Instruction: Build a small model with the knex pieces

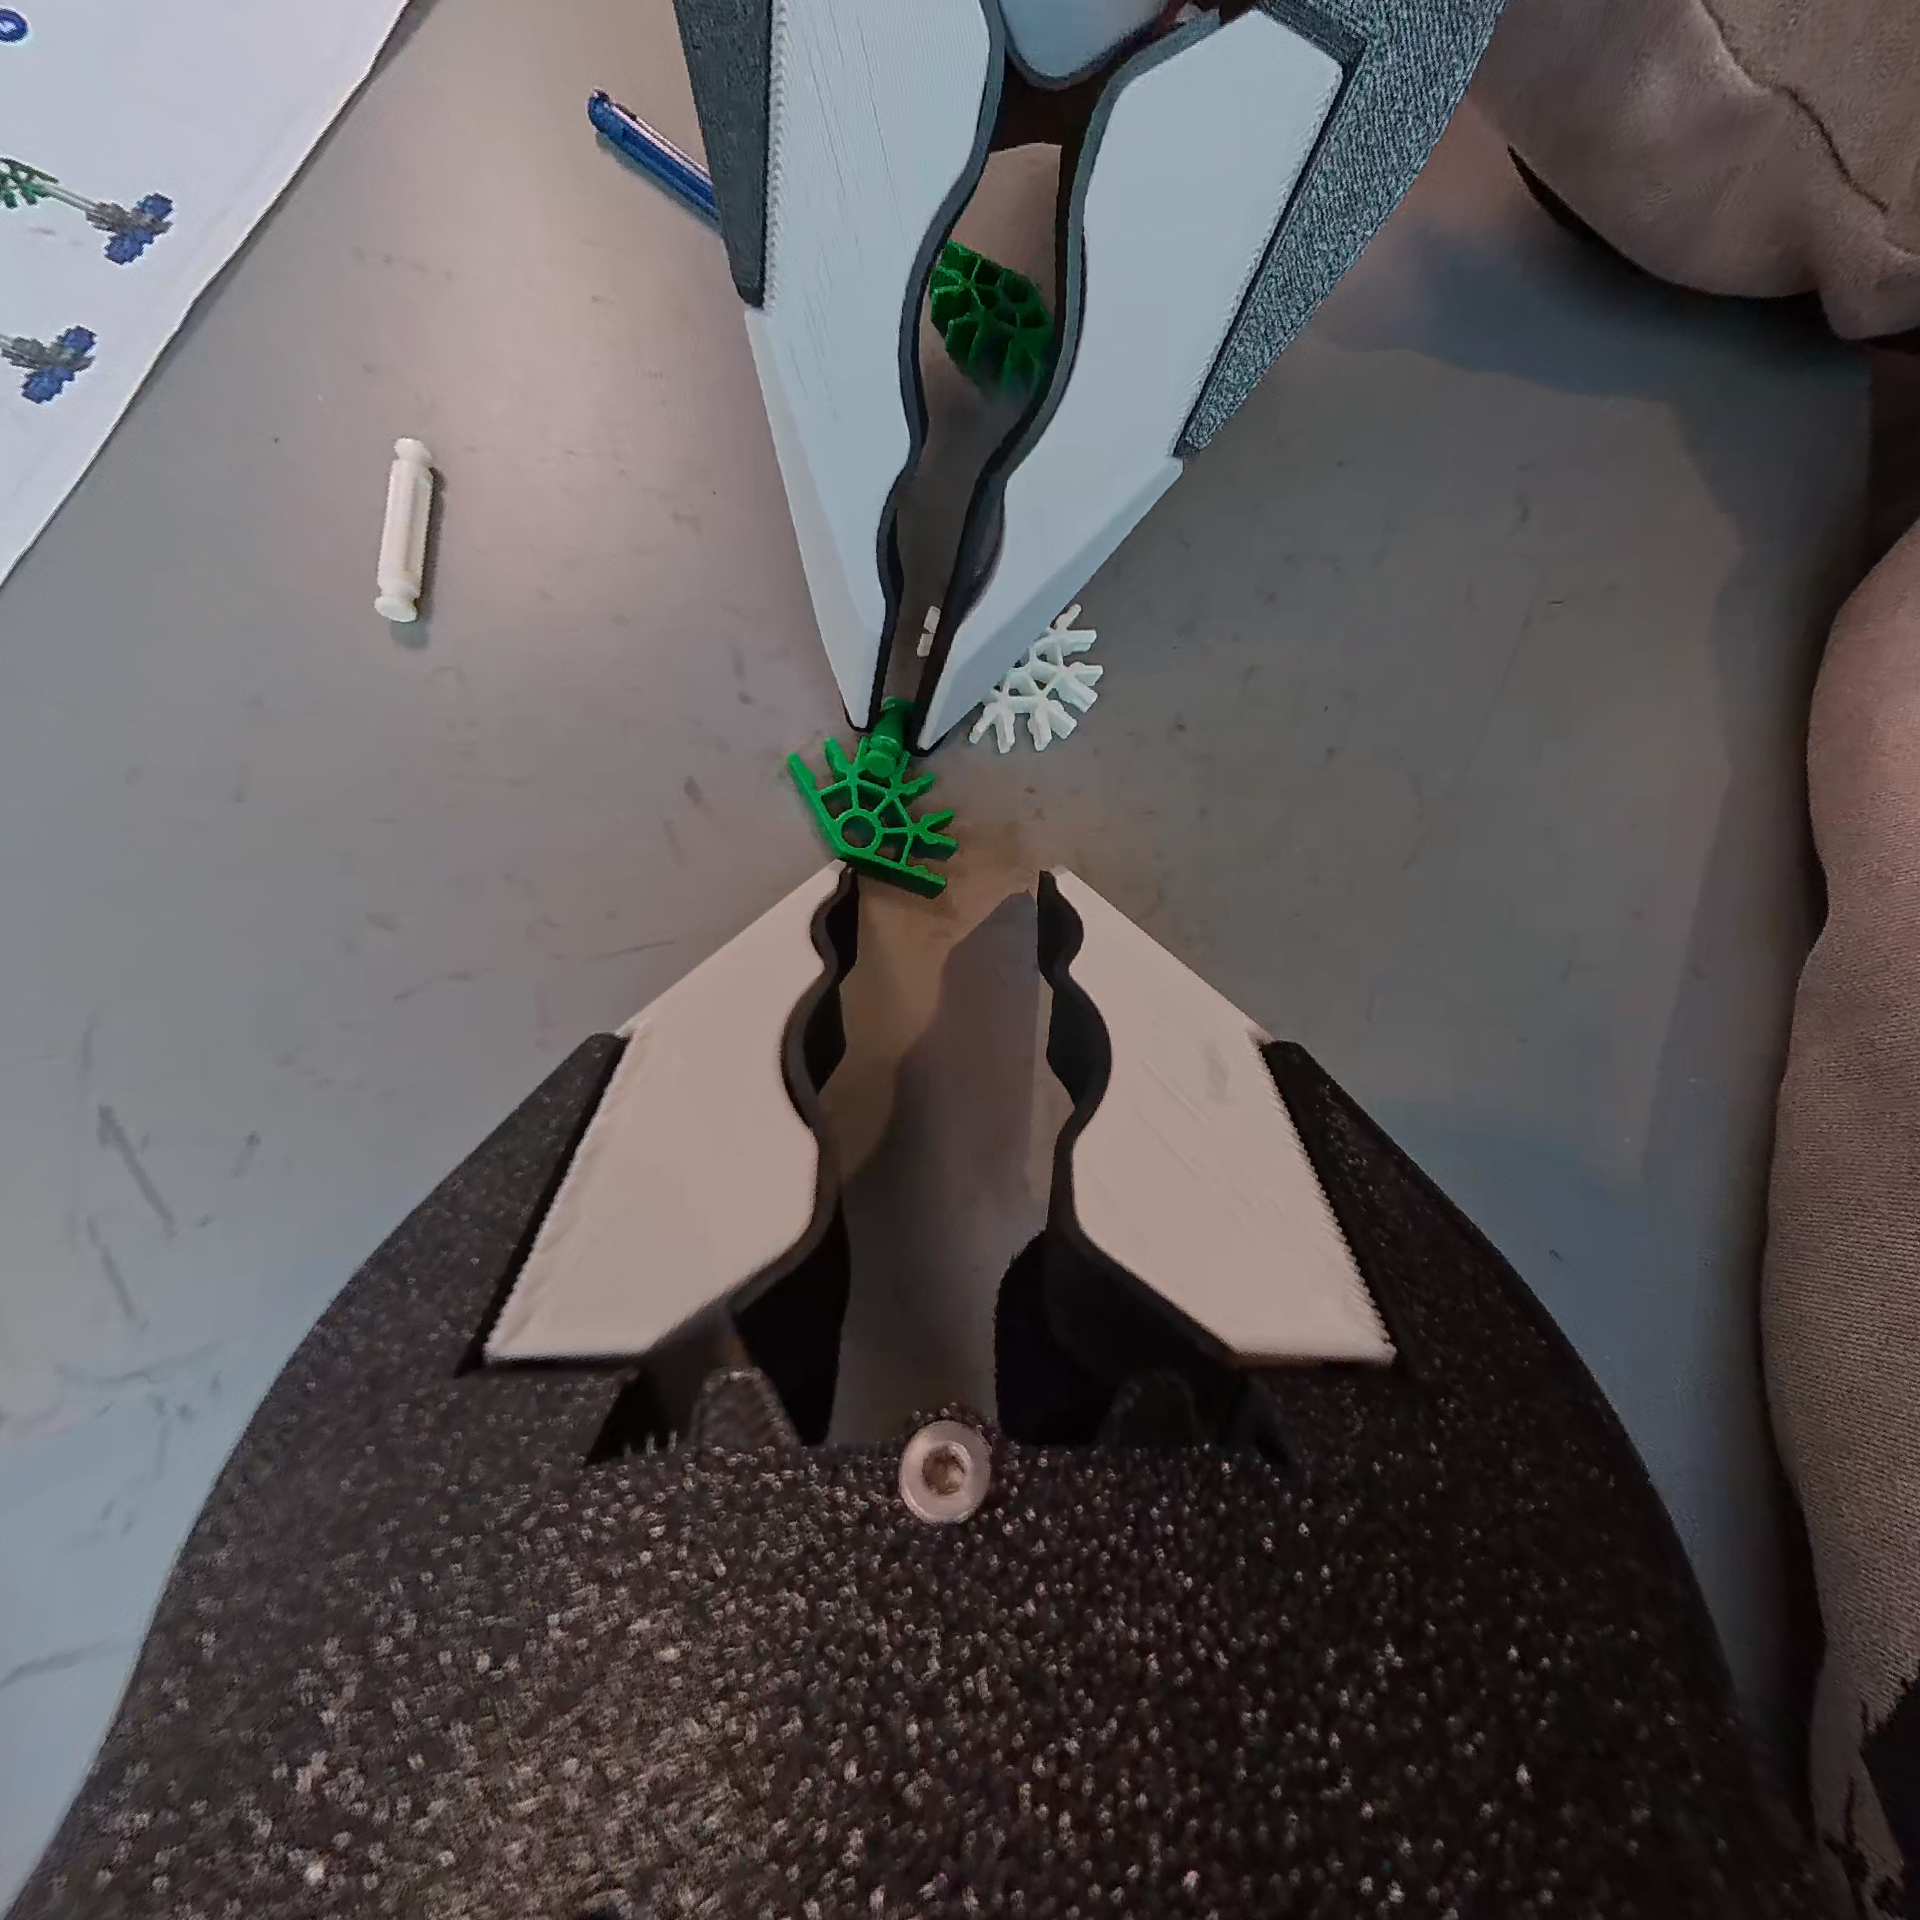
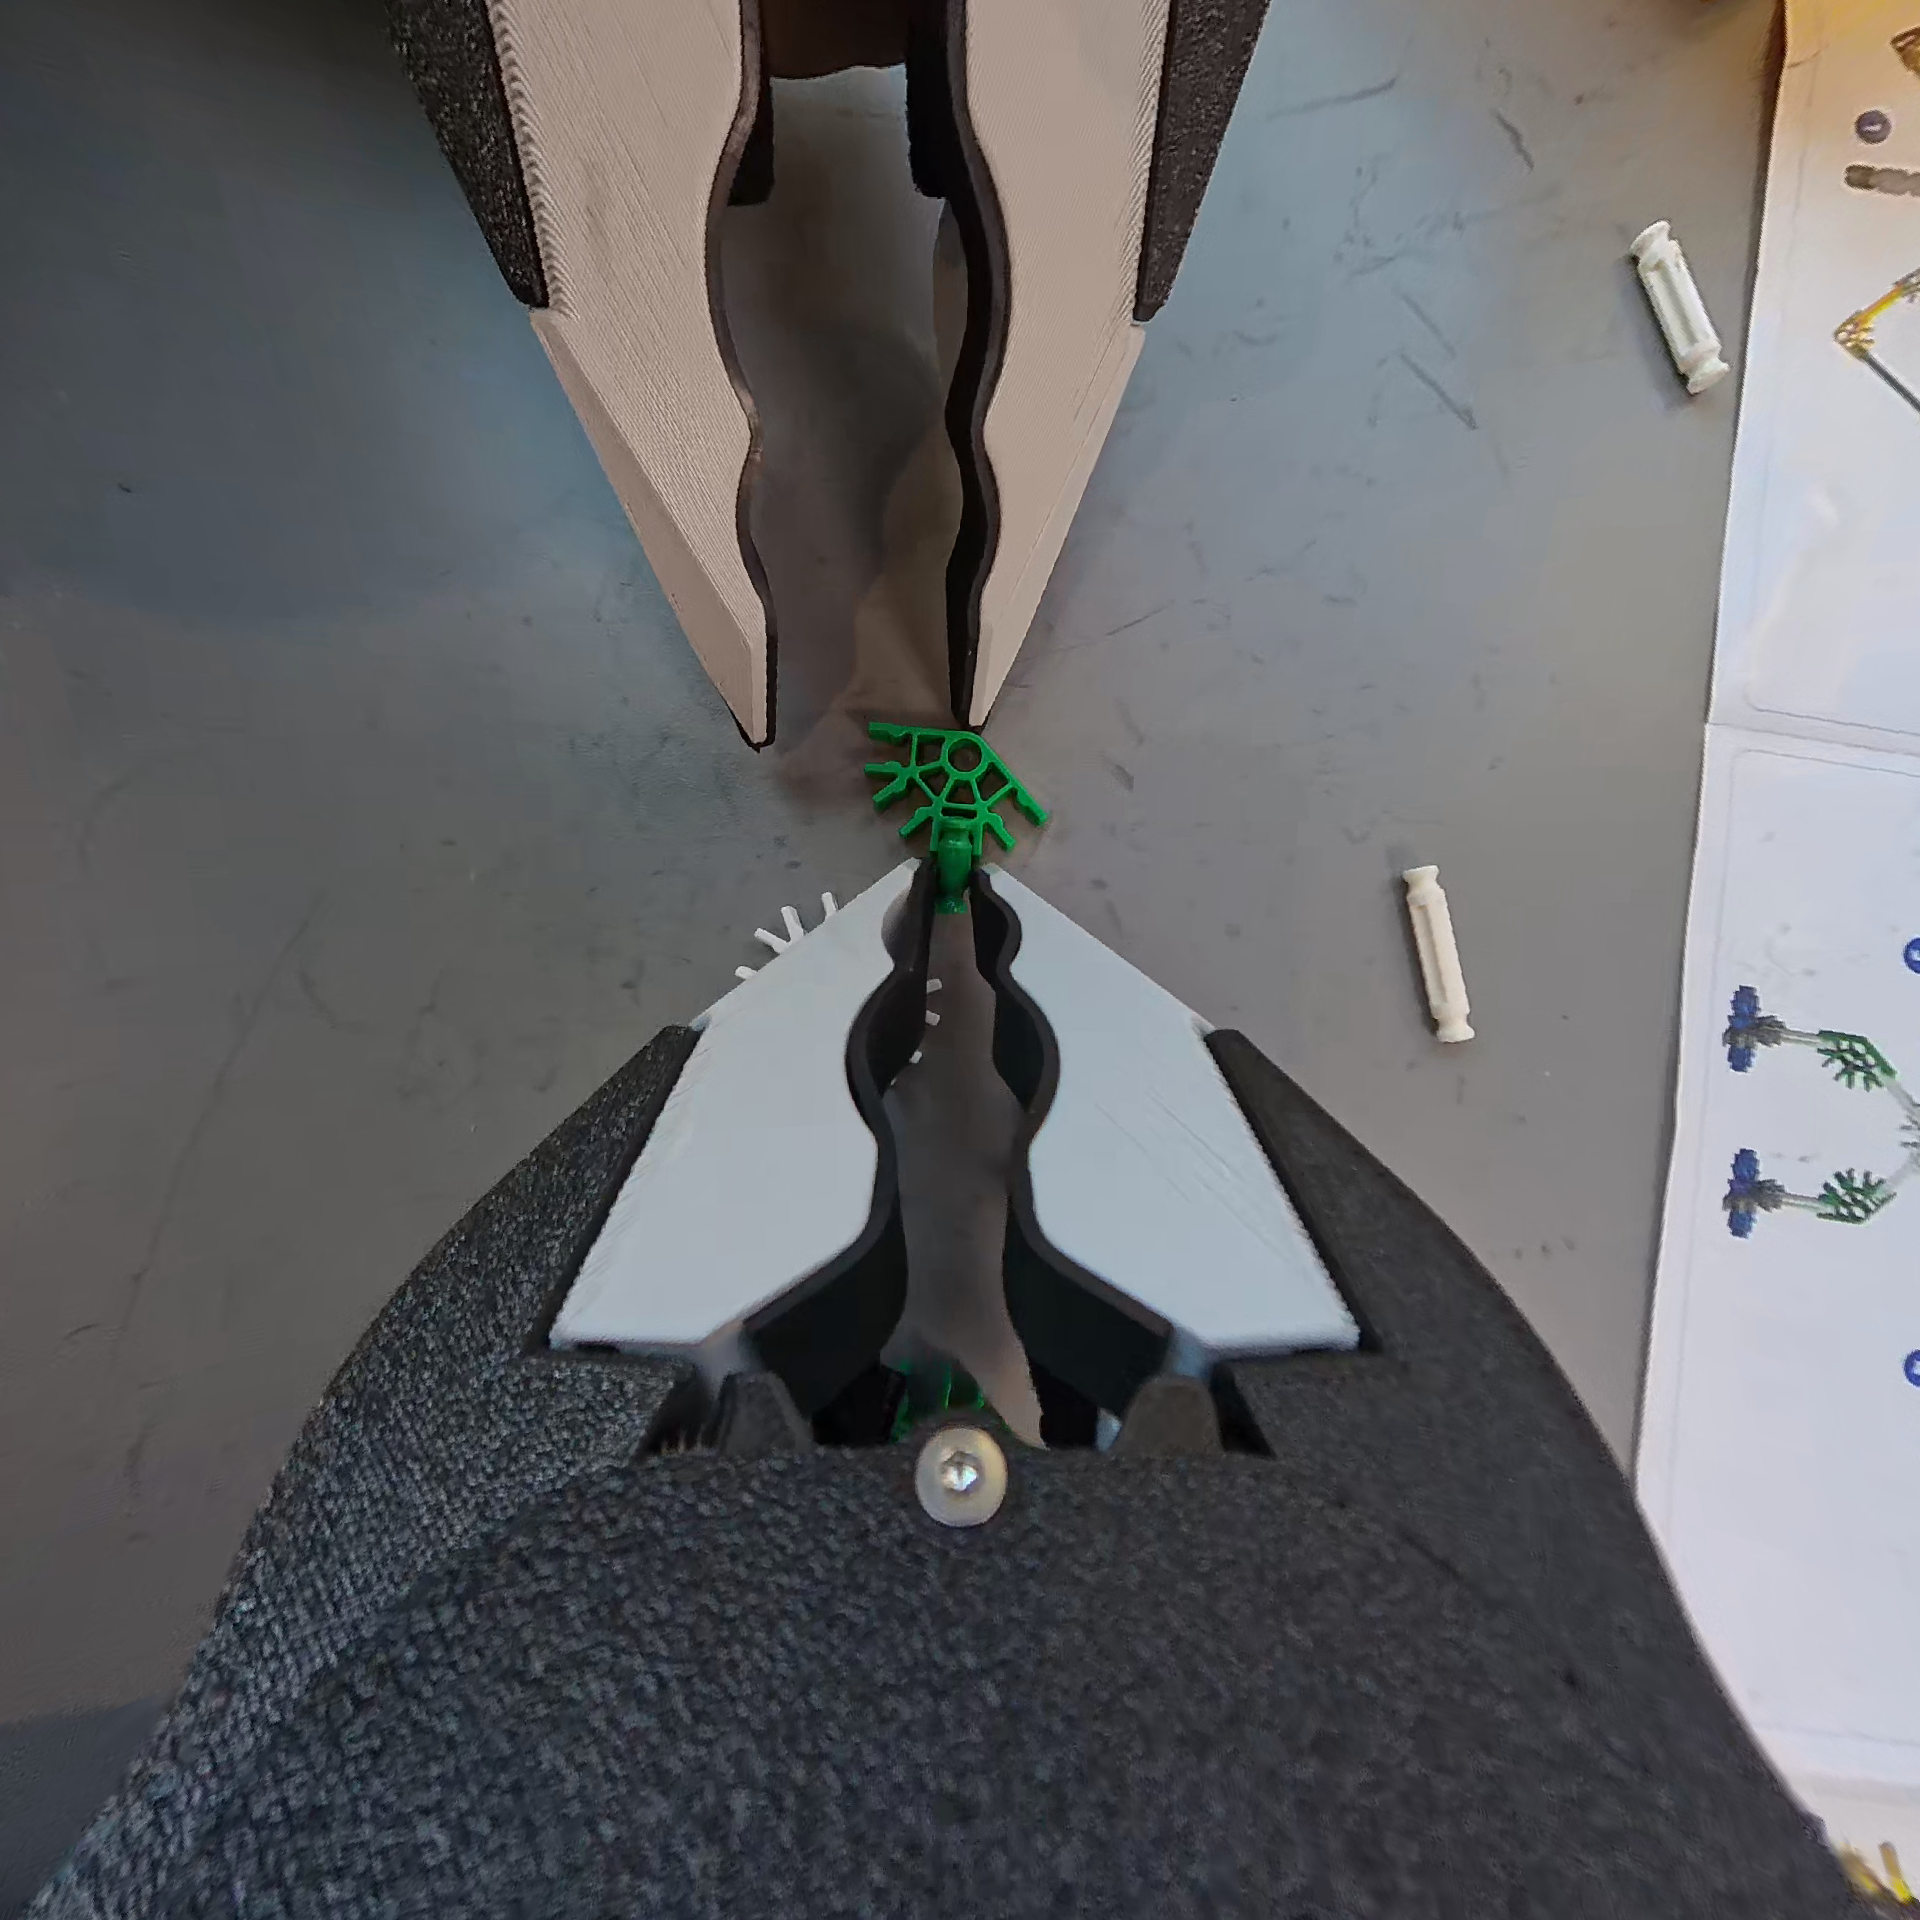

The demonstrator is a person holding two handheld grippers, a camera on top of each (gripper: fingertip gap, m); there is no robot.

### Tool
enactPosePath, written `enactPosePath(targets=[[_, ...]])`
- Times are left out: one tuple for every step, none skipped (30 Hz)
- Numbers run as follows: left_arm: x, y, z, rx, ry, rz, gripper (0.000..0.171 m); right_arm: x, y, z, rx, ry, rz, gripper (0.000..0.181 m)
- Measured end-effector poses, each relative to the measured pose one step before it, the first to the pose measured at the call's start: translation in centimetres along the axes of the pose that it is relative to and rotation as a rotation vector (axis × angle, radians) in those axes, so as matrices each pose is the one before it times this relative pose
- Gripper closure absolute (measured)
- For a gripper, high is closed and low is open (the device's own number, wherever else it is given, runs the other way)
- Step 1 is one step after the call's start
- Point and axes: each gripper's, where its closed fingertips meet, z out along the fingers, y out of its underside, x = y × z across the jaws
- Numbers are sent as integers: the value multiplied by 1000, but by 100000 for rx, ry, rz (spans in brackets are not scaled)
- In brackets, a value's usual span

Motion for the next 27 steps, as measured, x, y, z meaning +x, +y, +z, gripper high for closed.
enactPosePath(targets=[[-14,12,-12,30,-32,210,139,26,-15,28,-158,255,-535,175],[-44,-4,-21,28,-267,340,139,-13,-60,-30,335,-67,-20,173],[-64,-8,-39,99,-337,379,139,12,-36,-51,437,58,237,172],[-61,-37,-52,261,-274,303,139,68,8,-95,363,413,106,171],[-89,-76,-69,542,-319,247,139,115,-21,-156,543,747,176,171],[-95,-120,-99,806,-396,248,139,90,-93,-191,943,518,356,171],[-107,-131,-81,836,-395,210,139,39,-214,-198,1483,246,480,172],[-108,-107,-57,733,-375,188,139,-3,-283,-152,1623,-23,470,174],[-147,-79,-11,616,-508,180,139,-17,-280,-42,1415,2,346,177],[-147,-41,25,427,-626,82,140,-18,-176,37,703,-9,282,179],[-102,-9,56,189,-431,-107,140,-64,-37,108,-149,-369,280,181],[-29,6,68,41,-43,-257,141,-136,123,171,-1031,-809,130,181],[15,33,95,-98,237,-281,141,-62,196,190,-1412,-318,59,181],[28,64,129,-290,142,-175,141,13,-31,113,101,22,252,181],[6,86,140,-406,-202,29,143,-80,-61,59,100,-636,677,181],[9,61,143,-343,-396,262,144,-1,-29,46,-184,-60,84,181],[-19,-3,89,-56,-685,325,146,-14,-11,21,-542,-11,-79,181],[-25,-47,45,60,-685,3,148,10,15,1,-893,215,-94,181],[0,-34,31,78,-279,-395,149,21,16,-4,-1120,412,-416,181],[-1,-25,26,136,-204,-594,149,20,12,1,-1237,536,-786,181],[5,-15,20,113,-238,-649,149,10,-19,11,-1311,466,-831,181],[0,-3,5,-2,-321,-521,149,0,-35,26,-1149,240,-622,181],[0,-28,32,19,-378,-481,149,22,-137,46,-645,232,-547,181],[10,-26,24,-2,-429,-295,149,10,-88,81,-973,-21,-316,181],[3,4,8,-149,-438,62,149,0,6,18,-1597,-364,85,181],[1,0,-2,-73,-237,-44,149,-8,46,8,-1984,-692,724,181],[8,3,9,30,-17,-174,149,8,8,25,-2018,-619,79,181]])
